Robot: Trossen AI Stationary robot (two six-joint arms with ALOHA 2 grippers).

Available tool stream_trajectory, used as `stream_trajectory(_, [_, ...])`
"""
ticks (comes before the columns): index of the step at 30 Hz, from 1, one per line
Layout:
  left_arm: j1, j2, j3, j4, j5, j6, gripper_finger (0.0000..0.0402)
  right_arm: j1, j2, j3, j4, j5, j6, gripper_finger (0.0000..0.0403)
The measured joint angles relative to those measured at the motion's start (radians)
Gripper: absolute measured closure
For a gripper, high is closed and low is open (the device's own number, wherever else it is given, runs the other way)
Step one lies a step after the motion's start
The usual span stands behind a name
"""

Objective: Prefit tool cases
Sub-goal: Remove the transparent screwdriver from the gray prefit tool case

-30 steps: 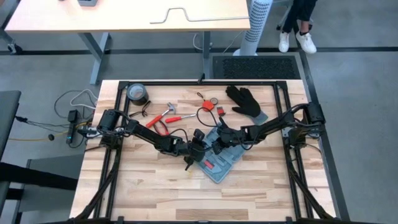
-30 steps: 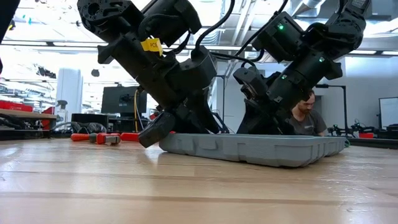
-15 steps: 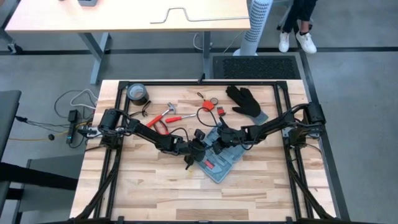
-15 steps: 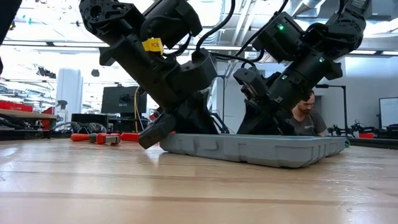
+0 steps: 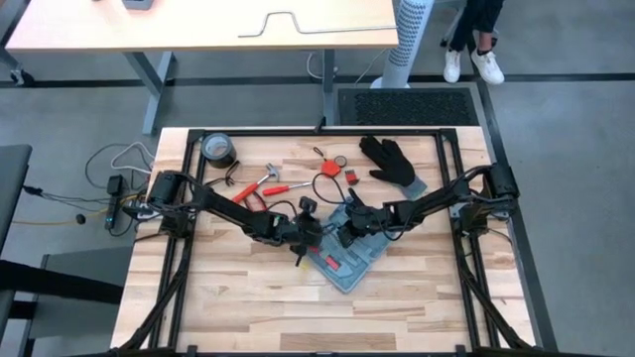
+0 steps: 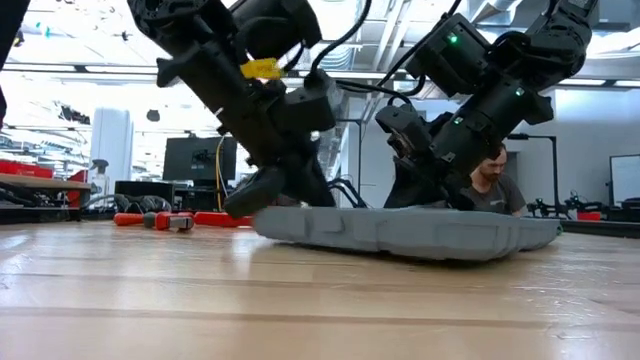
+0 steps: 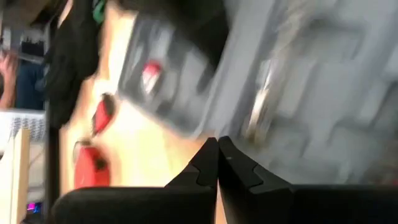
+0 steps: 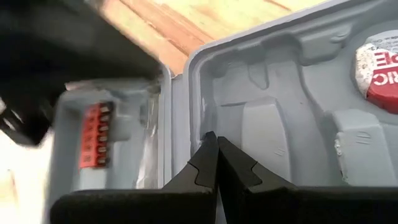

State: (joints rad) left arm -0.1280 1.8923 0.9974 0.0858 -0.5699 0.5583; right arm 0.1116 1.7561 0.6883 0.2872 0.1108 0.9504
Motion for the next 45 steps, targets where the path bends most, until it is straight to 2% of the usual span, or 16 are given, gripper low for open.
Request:
stream_trajectory(3, [-0.001,-0.036,-0.003,-0.091,-0.081,-0.071,0.0401,0.0,-0.001,-0.001,-0.006,-0.012,-0.009,0.0387])
stream_trajectory(7, [0.009,-0.103,0.002,-0.249,-0.163,-0.283,0.0401,0.015,-0.016,-0.003,0.032,-0.069,-0.015,0.0387])
stream_trajectory(12, [-0.006,-0.144,0.001,-0.367,-0.075,-0.499,0.0401,0.054,-0.089,0.017,0.039,-0.018,-0.036,0.0392])
stream_trajectory(20, [-0.088,-0.148,0.002,-0.346,0.089,-0.605,0.0401,0.195,-0.094,0.086,-0.142,0.034,-0.115,0.0397])
stream_trajectory(24, [-0.133,-0.148,0.004,-0.311,0.155,-0.6,0.0401,0.274,-0.08,0.093,-0.23,0.133,-0.014,0.0397])
stream_trajectory(27, [-0.152,-0.146,0.004,-0.312,0.202,-0.657,0.0401,0.331,-0.082,0.094,-0.293,0.225,0.075,0.0397])
stream_trajectory(32, [-0.177,-0.143,0.004,-0.31,0.231,-0.764,0.0401,0.443,-0.082,0.094,-0.411,0.364,0.209,0.0398])
stream_trajectory(35, [-0.189,-0.143,0.004,-0.31,0.233,-0.791,0.0401,0.488,-0.082,0.094,-0.414,0.433,0.212,0.0396])
stream_trajectory(38, [-0.196,-0.143,0.004,-0.301,0.231,-0.814,0.0401,0.498,-0.082,0.094,-0.39,0.441,0.136,0.0373])
stream_trajectory(42, [-0.2,-0.143,0.004,-0.292,0.245,-0.854,0.0401,0.461,-0.082,0.094,-0.296,0.435,0.002,0.0315])
stream_trajectory(45, [-0.199,-0.143,0.004,-0.278,0.253,-0.878,0.0401,0.408,-0.082,0.094,-0.21,0.378,-0.11,0.0269])
